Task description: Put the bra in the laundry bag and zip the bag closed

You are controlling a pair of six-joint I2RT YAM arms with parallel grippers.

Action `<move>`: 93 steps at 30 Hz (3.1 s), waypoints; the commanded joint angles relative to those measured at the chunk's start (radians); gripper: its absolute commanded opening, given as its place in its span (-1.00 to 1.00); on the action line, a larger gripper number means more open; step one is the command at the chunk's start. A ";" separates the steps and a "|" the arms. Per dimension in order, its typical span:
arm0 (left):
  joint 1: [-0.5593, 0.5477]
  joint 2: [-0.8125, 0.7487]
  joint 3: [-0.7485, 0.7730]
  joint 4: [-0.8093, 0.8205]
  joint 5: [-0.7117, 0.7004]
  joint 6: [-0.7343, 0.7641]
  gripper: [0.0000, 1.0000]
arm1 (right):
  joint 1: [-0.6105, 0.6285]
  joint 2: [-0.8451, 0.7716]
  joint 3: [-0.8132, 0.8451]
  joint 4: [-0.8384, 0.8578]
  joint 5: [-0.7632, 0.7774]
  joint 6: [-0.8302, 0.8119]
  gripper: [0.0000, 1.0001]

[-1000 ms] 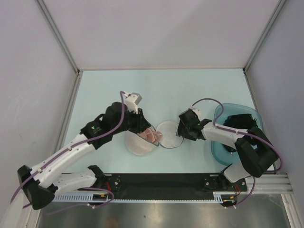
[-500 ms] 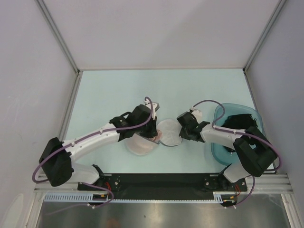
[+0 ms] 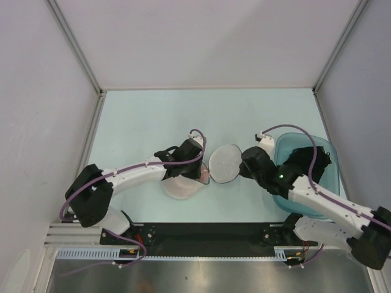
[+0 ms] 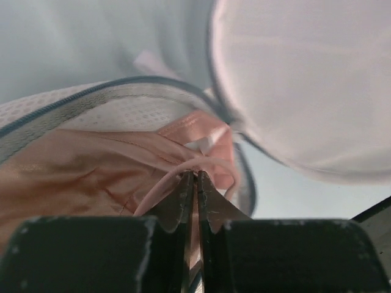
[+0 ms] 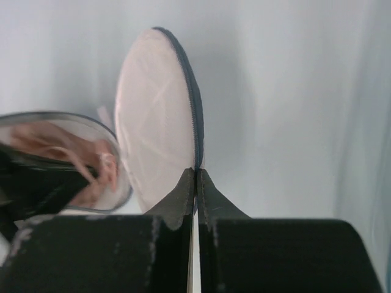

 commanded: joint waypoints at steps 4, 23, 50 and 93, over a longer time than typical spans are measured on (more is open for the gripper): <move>-0.002 -0.063 -0.070 0.068 -0.045 -0.058 -0.83 | 0.043 -0.135 0.260 -0.188 0.109 -0.142 -1.00; -0.022 -0.535 -0.074 0.096 0.082 0.032 0.46 | 0.126 -0.012 0.544 -0.296 0.057 -0.213 -1.00; -0.358 -0.365 -0.169 0.639 -0.497 0.134 -0.32 | 0.199 0.057 0.585 -0.241 -0.057 0.033 -1.00; 0.201 -0.532 -0.393 0.443 0.257 -0.526 -1.00 | 0.133 -0.081 -0.275 0.632 -0.325 0.456 0.18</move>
